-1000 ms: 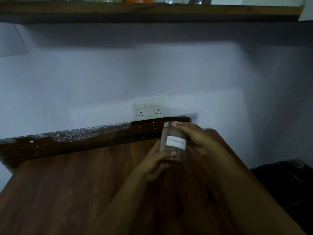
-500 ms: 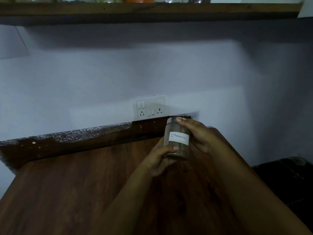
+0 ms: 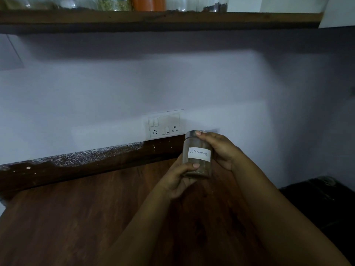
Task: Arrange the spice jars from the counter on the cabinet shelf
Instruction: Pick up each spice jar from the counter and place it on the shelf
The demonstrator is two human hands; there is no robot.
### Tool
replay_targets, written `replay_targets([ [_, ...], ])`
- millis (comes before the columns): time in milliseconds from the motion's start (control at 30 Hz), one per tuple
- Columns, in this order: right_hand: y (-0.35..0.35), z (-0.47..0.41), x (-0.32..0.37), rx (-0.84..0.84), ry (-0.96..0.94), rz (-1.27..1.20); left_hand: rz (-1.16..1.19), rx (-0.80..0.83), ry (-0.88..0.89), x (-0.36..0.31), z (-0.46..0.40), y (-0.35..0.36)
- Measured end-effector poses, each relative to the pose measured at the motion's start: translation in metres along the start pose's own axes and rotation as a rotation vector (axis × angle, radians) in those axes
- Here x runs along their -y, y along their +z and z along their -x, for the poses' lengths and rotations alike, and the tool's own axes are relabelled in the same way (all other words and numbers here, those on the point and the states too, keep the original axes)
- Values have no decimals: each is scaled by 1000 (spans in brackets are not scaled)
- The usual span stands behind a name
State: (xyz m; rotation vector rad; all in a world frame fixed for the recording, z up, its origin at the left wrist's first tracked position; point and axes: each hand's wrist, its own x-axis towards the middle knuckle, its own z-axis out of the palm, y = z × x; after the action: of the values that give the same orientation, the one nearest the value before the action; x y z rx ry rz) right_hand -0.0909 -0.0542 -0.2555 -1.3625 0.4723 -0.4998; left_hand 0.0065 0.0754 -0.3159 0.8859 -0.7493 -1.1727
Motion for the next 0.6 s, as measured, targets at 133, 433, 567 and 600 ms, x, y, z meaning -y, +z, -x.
replay_targets([
  [133, -5, 0, 2, 0, -20, -4, 7, 1, 7, 1, -4, 3],
  [433, -36, -5, 13, -32, -10, 45, 19, 1, 12, 8, -28, 26],
  [567, -56, -5, 21, -11, 3, 10, -25, -36, 14, 12, -41, 45],
  [600, -60, -5, 22, -11, 8, 5, -35, -66, 7, 13, -44, 50],
])
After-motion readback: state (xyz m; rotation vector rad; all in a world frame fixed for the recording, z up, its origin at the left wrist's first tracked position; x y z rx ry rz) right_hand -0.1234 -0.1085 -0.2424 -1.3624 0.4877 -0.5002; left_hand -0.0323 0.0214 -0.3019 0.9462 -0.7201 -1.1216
